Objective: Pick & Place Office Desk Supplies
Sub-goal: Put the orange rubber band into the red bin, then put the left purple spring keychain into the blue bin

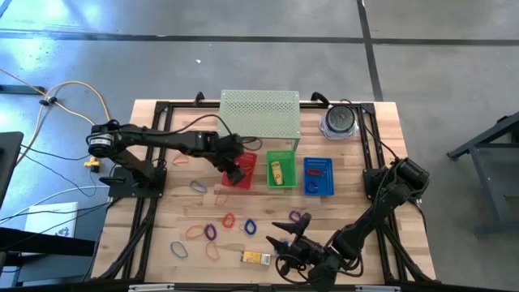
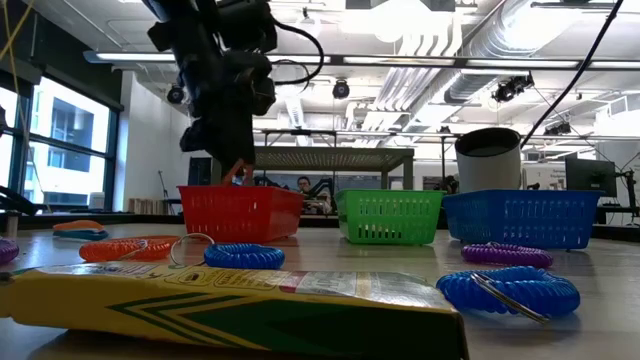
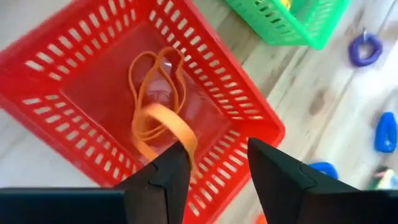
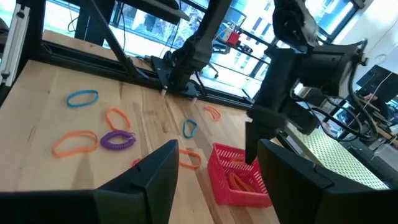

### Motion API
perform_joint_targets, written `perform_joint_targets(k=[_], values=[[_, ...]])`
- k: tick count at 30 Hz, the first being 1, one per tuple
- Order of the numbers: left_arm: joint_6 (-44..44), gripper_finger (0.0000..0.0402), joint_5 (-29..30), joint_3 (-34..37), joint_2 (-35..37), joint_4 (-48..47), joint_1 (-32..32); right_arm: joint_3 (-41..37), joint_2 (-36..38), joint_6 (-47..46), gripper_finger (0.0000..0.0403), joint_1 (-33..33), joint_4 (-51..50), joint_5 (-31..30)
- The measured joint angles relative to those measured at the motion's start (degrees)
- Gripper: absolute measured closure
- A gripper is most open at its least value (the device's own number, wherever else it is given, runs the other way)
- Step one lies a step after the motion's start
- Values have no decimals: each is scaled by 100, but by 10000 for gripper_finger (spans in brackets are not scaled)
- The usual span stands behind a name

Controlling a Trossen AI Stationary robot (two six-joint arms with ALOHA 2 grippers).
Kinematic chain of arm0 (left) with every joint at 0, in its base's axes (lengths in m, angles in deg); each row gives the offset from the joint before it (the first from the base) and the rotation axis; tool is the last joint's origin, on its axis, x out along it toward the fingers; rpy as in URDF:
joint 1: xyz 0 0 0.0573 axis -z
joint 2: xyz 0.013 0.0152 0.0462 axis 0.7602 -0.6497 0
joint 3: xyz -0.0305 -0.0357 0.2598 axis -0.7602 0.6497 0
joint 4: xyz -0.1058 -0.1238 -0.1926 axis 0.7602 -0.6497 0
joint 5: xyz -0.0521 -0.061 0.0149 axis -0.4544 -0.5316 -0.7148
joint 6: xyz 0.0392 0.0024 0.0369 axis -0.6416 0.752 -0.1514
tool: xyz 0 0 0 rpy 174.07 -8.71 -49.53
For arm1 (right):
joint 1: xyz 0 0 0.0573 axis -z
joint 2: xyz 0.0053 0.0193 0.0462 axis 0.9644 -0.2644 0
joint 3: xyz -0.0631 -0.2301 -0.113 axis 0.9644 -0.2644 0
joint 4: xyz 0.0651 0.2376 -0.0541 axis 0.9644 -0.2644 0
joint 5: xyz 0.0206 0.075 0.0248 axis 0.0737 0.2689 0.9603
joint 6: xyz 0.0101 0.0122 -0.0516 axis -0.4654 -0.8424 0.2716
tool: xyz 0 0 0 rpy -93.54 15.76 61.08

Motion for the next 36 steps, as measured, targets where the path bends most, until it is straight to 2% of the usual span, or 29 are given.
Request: perform_joint_targets(k=[6, 13, 19, 24, 28, 32, 36], values=[[204, 247, 61, -426, -166, -257, -134, 0, 0, 18, 196, 17, -97, -17], [1, 247, 278, -1495, -1211, -1838, 25, 0, 0, 15, 196, 17, -255, -26], [-289, 247, 772, -2399, -1783, -2719, 240, 0, 1, 19, 196, 17, -310, -24], [-479, 247, 811, -3034, -1701, -3691, 317, 0, 2, 4, 196, 14, -440, -38], [-473, 247, 779, -3403, -1352, -4557, 534, 0, 2, -247, 196, 13, -675, -43], [-433, 247, 575, -3412, -971, -5102, 1020, -2, 4, -634, 196, 11, -952, -12], [42, 247, 344, -3406, -644, -5283, 1718, -2, 4, -1047, 196, 0, -1168, 54]])
